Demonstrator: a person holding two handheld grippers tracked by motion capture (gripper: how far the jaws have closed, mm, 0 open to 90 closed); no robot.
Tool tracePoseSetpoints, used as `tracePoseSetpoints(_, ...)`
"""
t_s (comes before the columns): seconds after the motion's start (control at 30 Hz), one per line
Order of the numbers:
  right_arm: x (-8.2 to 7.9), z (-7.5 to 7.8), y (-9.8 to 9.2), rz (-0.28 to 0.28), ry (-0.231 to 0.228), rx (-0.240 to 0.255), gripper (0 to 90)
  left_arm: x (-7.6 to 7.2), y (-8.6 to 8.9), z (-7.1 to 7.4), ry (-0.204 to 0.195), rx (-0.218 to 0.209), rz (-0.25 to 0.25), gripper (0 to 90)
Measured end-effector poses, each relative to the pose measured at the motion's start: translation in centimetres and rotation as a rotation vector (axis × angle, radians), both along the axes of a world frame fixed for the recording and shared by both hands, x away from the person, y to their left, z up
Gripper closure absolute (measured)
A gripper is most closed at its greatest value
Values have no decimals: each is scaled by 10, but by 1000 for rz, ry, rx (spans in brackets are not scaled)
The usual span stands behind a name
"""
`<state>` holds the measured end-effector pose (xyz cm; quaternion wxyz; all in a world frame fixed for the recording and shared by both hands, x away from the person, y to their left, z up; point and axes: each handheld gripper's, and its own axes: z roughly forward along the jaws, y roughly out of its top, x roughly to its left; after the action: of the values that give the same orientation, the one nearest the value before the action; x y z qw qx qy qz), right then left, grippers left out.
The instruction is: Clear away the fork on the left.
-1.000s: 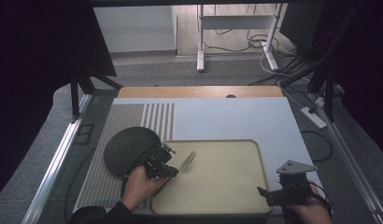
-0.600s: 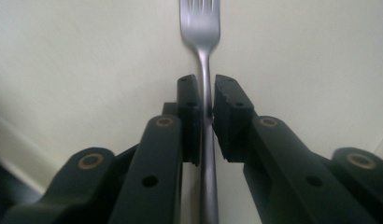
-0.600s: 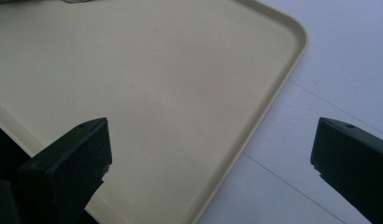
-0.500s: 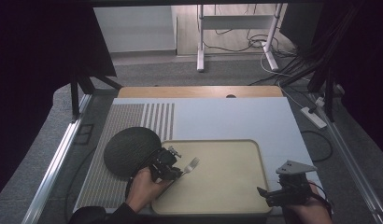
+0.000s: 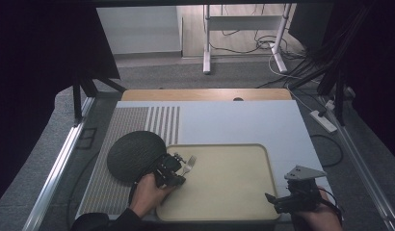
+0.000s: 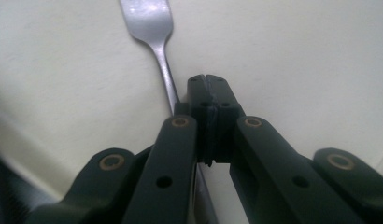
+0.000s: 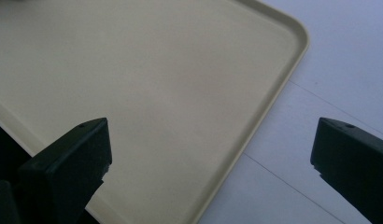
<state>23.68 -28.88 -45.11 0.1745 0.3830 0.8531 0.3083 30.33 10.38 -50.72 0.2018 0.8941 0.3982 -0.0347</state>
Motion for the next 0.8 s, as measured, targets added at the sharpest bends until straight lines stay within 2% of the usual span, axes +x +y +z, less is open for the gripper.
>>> tracePoseSetpoints(0.4, 1, 0, 0, 1, 3, 5, 0, 7, 28, -1, 18, 3, 72, 889)
tracePoseSetpoints(0.7, 1, 0, 0, 2, 4, 5, 0, 8, 32, -1, 16, 2, 74, 886)
tracePoseSetpoints(0.8, 1, 0, 0, 2, 4, 6, 0, 8, 32, 0, 10, -9, 70, 837)
